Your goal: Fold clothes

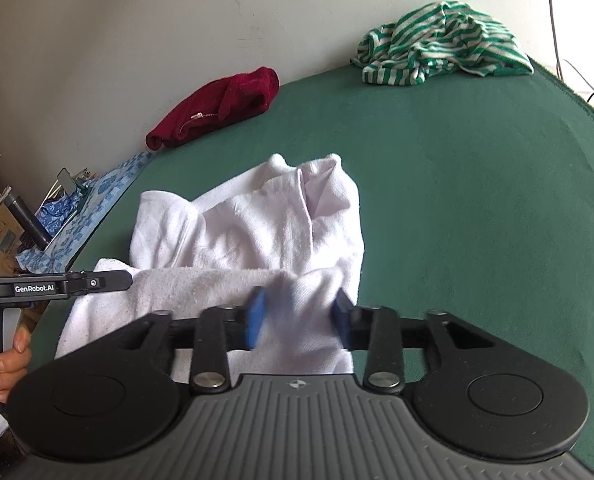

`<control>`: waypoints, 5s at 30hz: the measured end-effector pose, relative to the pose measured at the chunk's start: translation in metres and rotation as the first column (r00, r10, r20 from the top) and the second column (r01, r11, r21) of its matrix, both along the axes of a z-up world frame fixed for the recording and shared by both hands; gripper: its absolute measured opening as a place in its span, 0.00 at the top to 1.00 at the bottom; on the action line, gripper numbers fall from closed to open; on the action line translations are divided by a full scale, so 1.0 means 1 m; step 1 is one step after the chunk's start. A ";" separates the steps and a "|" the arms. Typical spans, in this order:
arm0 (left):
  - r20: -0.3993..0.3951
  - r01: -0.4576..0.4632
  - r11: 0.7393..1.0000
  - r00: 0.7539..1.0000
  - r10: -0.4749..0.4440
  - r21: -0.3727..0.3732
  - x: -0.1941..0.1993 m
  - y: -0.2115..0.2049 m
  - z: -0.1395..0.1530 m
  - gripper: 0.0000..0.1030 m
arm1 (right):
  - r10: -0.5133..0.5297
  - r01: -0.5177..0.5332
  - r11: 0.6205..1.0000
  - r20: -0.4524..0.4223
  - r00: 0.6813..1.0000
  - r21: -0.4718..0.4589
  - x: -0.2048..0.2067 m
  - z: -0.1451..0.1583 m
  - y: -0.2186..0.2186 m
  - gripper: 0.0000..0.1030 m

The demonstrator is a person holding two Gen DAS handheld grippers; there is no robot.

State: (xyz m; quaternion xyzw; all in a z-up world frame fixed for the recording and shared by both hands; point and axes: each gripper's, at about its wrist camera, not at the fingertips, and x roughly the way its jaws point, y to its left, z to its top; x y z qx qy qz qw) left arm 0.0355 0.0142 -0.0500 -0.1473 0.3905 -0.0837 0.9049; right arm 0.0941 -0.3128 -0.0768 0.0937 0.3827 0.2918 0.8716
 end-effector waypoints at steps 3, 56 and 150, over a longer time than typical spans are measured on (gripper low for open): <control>-0.005 0.020 1.000 1.000 -0.020 -0.024 -0.017 0.003 0.009 0.81 | 0.031 -0.031 0.999 0.003 1.000 -0.009 -0.009 0.006 -0.005 0.56; -0.170 0.261 0.965 0.950 -0.261 -0.025 -0.103 -0.022 0.011 0.87 | 0.175 -0.190 0.977 -0.145 0.974 -0.097 -0.058 0.007 -0.039 0.74; -0.065 0.359 0.932 0.932 -0.356 0.039 0.118 0.019 -0.016 0.08 | 0.389 -0.306 0.911 -0.330 0.860 0.276 0.185 -0.019 0.024 0.42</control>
